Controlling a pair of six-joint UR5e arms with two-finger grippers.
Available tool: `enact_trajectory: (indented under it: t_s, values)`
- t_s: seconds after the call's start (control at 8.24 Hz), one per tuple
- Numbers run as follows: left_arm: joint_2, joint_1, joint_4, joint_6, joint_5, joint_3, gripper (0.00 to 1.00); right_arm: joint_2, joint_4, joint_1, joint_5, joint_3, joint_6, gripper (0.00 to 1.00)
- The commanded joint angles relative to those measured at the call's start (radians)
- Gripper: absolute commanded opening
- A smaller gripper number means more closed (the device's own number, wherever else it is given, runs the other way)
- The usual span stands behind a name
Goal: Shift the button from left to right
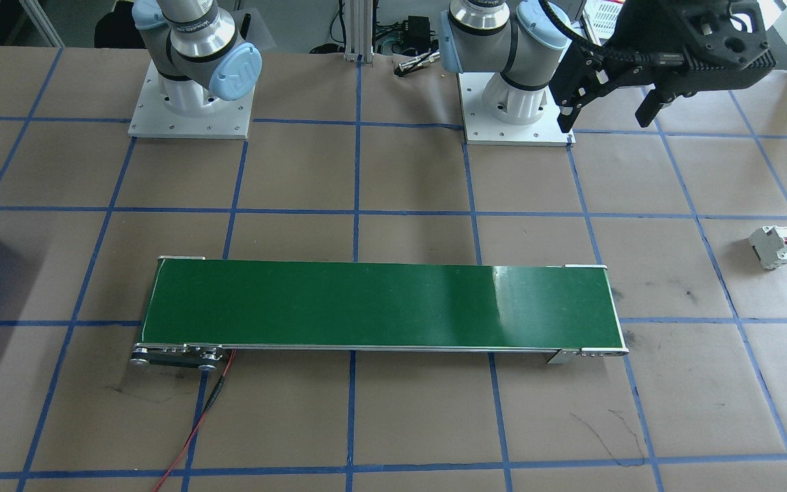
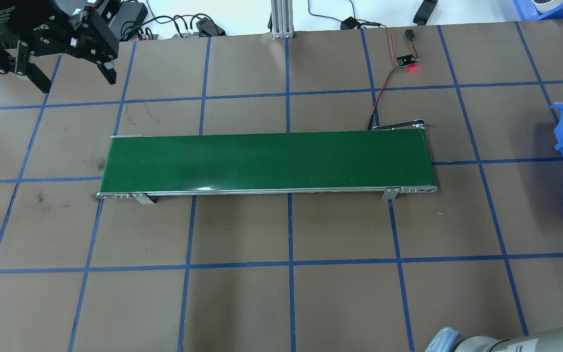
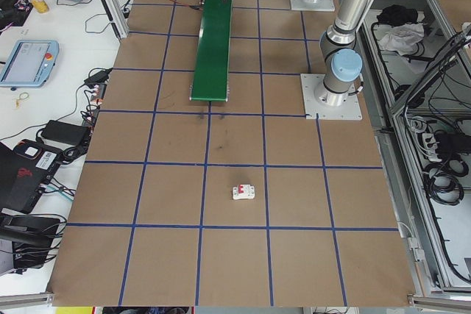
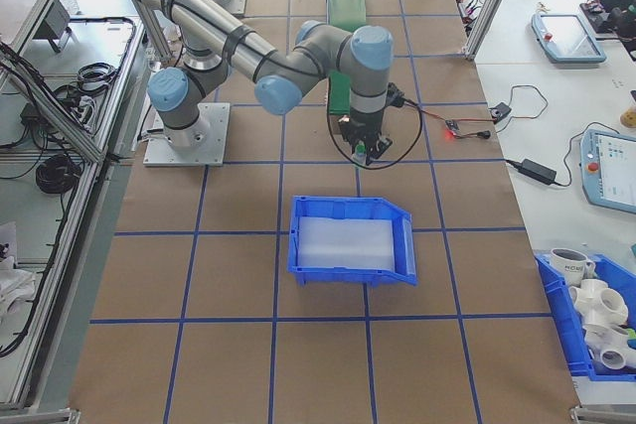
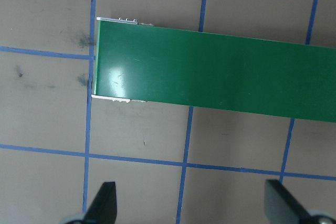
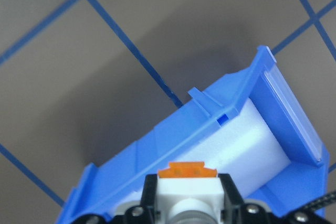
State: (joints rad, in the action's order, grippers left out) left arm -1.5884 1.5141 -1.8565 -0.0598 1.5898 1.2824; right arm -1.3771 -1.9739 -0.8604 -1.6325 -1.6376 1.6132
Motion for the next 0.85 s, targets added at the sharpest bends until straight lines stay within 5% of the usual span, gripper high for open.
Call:
enact_trajectory:
  t_s: [0.0,0.36,0.73]
  values:
    - [0.001,0.000,-0.001,0.000,-0.001,0.000,1.00,0.163,-0.157,0.139,0.092,-0.002,0.374,0.06]
    - [0.001,0.000,-0.001,0.000,-0.001,0.000,1.00,0.269,-0.200,0.162,0.096,-0.014,0.439,0.26]
    - [0.001,0.000,-0.001,0.002,0.001,0.002,1.00,0.280,-0.200,0.164,0.089,-0.018,0.441,0.66]
